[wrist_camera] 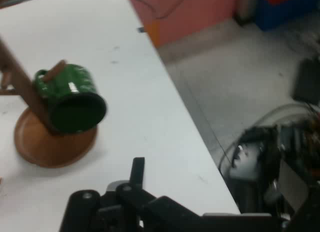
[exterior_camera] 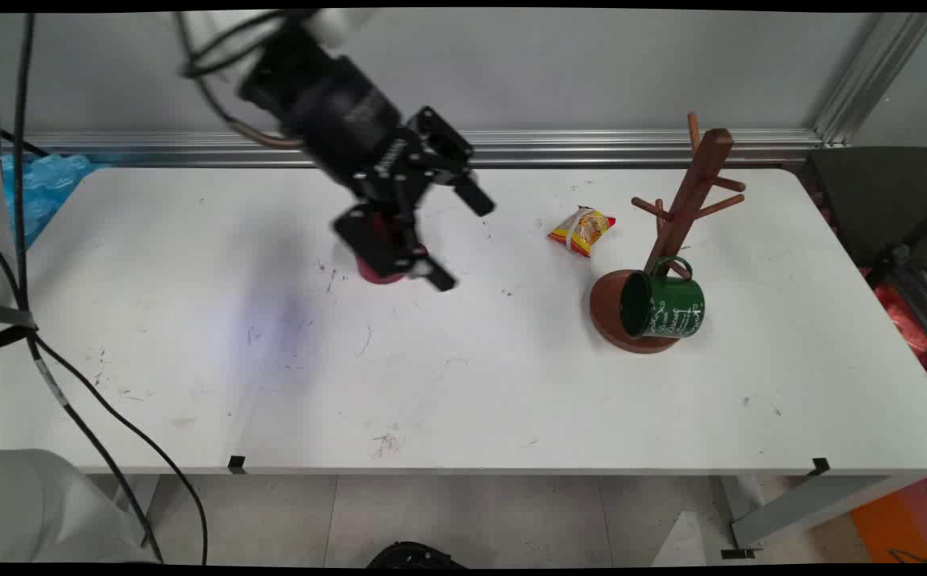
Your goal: Pick up the green mug from the rack
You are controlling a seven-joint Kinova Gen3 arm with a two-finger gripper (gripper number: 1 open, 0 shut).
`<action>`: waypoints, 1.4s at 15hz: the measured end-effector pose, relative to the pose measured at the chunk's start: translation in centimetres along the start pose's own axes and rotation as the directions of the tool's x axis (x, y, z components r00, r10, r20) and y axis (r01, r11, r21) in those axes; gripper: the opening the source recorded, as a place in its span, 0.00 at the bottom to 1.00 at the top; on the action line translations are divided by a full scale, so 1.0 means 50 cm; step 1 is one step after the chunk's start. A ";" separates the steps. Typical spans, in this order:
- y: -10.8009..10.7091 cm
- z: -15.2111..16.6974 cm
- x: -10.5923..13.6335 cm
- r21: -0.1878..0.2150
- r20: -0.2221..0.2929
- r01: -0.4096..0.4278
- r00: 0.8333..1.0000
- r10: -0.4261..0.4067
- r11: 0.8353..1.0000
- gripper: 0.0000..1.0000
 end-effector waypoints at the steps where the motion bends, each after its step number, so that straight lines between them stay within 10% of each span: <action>1: -0.004 0.010 0.005 0.012 -0.003 0.026 1.000 -0.026 1.000 1.00; 8: -0.035 0.113 0.033 0.104 -0.030 0.277 0.961 -0.275 0.955 1.00; 21: -0.086 0.315 0.026 0.182 -0.057 0.562 0.825 -0.562 0.807 1.00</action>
